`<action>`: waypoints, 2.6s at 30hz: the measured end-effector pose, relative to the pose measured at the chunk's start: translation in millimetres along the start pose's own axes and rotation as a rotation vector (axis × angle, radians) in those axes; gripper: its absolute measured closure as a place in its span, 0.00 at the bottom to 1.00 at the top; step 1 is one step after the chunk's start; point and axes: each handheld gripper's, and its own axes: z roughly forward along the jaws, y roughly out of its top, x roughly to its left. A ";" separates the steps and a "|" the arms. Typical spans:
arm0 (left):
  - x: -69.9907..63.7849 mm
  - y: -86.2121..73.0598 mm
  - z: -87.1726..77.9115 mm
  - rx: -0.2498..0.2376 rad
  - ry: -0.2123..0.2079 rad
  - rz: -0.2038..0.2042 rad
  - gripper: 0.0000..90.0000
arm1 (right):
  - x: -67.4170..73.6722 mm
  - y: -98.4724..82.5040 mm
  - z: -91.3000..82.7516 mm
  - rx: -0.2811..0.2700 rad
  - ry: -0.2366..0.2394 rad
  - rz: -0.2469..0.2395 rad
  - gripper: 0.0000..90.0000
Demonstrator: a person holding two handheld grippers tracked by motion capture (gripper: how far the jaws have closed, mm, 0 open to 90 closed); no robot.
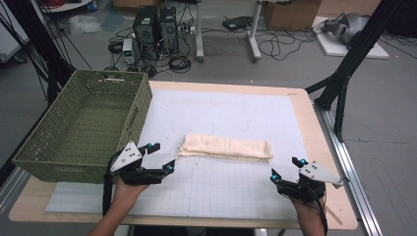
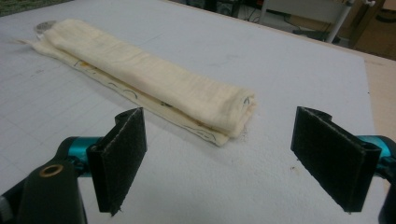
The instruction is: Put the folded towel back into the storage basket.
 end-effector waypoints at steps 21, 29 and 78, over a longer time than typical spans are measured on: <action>-1.4 -0.1 0.8 0.020 -0.010 0.010 0.19 | -3.3 -1.6 -2.5 -0.001 -0.005 0.019 0.19; -0.9 0.3 0.0 0.021 -0.009 0.012 0.19 | -2.5 -1.1 -2.2 -0.017 -0.003 0.021 0.19; 7.0 47.1 25.4 0.098 -0.107 -0.036 0.20 | -3.1 -2.3 2.2 0.001 0.005 0.015 0.19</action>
